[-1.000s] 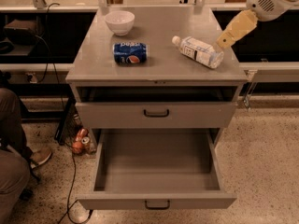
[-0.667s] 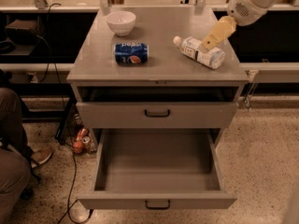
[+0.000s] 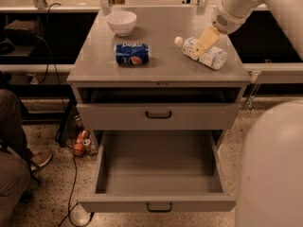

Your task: Place blue plastic bottle into middle drawer

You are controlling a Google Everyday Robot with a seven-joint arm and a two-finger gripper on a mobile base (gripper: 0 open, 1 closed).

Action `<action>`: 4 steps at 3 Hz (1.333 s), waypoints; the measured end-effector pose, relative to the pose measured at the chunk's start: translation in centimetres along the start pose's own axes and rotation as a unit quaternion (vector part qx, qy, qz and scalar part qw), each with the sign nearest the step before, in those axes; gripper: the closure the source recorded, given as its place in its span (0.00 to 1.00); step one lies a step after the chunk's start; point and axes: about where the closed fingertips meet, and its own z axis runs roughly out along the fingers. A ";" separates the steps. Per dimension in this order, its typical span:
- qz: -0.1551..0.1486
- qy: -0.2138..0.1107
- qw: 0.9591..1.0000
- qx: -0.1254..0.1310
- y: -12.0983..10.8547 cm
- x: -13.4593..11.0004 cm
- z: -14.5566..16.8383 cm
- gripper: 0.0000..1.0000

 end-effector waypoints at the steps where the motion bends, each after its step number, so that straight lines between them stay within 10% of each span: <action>1: 0.008 0.018 1.000 -0.011 -0.3 -0.1 2.9 0.00; 4: 0.039 0.014 0.999 -0.032 -1.3 0.4 5.5 0.65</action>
Offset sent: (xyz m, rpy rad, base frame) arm 0.0404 -0.0032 -0.0535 0.0113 0.1075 -0.0477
